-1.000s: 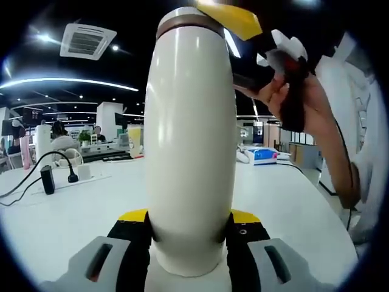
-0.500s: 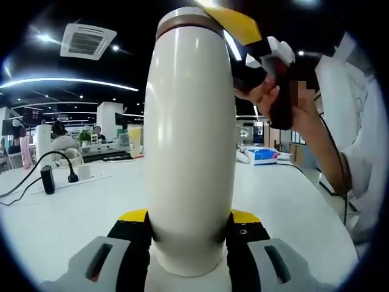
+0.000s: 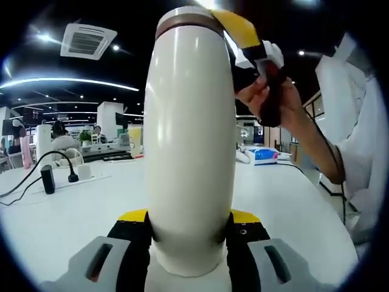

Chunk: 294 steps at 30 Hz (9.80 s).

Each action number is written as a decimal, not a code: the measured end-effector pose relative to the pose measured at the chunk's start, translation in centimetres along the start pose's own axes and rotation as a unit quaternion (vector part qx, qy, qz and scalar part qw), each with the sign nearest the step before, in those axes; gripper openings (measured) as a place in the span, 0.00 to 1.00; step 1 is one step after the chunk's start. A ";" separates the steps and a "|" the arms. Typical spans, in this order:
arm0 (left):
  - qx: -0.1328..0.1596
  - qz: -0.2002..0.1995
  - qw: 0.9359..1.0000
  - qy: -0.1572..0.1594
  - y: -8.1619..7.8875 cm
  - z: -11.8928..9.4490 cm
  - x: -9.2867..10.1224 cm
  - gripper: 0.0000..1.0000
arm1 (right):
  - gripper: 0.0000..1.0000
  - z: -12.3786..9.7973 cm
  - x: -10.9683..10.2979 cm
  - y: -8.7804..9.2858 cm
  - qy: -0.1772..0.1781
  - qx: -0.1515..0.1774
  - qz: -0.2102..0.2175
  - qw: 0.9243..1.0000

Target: Grasp the water cup twist off the cup lid place the cup lid on the table

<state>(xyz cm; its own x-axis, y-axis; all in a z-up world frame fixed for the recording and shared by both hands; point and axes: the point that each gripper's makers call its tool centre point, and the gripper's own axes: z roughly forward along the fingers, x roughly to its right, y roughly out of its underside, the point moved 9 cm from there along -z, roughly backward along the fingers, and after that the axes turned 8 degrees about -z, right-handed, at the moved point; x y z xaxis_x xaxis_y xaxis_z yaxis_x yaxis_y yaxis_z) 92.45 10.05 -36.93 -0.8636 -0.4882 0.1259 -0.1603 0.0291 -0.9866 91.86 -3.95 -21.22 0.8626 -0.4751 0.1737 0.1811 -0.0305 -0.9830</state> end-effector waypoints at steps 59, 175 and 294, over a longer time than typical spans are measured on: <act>-0.002 0.004 1.000 -0.004 0.1 0.0 -0.1 0.50 | 0.81 -0.4 -4.2 -1.0 0.191 -0.091 -0.079 0.974; -0.005 0.009 1.000 -0.005 0.3 0.1 -0.1 0.50 | 0.45 1.4 -4.2 -0.1 0.290 -0.021 -0.046 0.956; -0.007 0.010 1.000 -0.003 0.3 0.2 0.0 0.50 | 0.67 -1.0 -6.6 -0.9 0.249 -0.049 -0.037 0.967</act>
<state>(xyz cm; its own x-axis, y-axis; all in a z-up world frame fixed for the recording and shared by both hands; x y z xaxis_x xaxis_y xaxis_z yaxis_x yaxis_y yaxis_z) 92.47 9.88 -37.23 -0.8640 -0.4925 0.1050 -0.1495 0.0518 -0.9874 85.54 -1.69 -21.54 0.5098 -0.8323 0.2177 0.1678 -0.1520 -0.9740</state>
